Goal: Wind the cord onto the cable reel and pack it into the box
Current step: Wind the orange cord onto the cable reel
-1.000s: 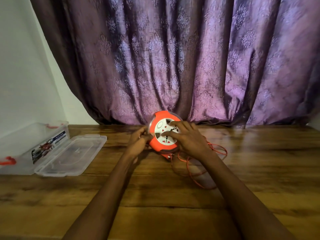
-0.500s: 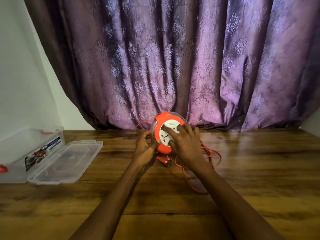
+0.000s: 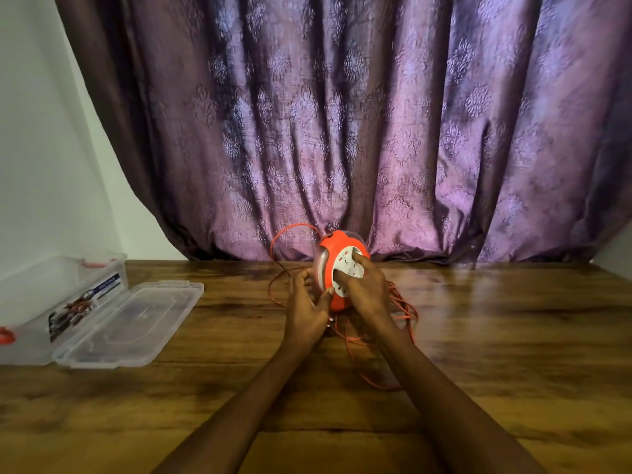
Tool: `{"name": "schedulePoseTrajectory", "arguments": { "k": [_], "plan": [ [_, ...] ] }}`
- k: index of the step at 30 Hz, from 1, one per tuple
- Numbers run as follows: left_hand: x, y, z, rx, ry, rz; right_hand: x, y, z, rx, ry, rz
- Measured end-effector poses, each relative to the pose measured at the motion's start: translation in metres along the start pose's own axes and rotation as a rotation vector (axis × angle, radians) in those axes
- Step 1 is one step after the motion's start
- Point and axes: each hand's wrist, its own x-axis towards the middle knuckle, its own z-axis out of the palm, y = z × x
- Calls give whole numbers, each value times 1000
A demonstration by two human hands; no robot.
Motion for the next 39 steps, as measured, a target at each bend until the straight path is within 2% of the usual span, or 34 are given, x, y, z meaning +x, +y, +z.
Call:
{"name": "schedulePoseTrajectory", "arguments": {
  "k": [3,5,8,11,14,17,19,21,23,30,32,39],
  "plan": [
    [-3,-3,2,82,-25,57,5,7,3,235,-4,164],
    [-3,-5,2,130,-37,81,6,9,2,272,-30,219],
    [2,-10,-1,88,-23,47,9,11,-6,221,-101,113],
    [9,-14,-7,13,13,2,10,8,-18,-8,-156,-39],
    [12,-15,-13,-178,-7,-108,10,6,-31,-230,-40,-201],
    [13,-10,-16,-456,-51,-273,6,8,-40,-361,113,-490],
    [14,-6,-20,-530,-48,-336,1,7,-41,-453,146,-718],
    [16,-3,-25,-574,-27,-388,1,5,-39,-593,89,-951],
    [19,-3,-31,-585,-27,-417,4,3,-39,-793,-43,-1090],
    [22,4,-38,-457,-62,-349,11,-29,-39,-1356,-300,-1012],
    [17,9,-31,-453,-64,-321,12,-38,-36,-1478,-287,-1013],
    [16,20,-31,-492,-83,-290,12,-50,-40,-1531,-188,-1235]
  ]
}}
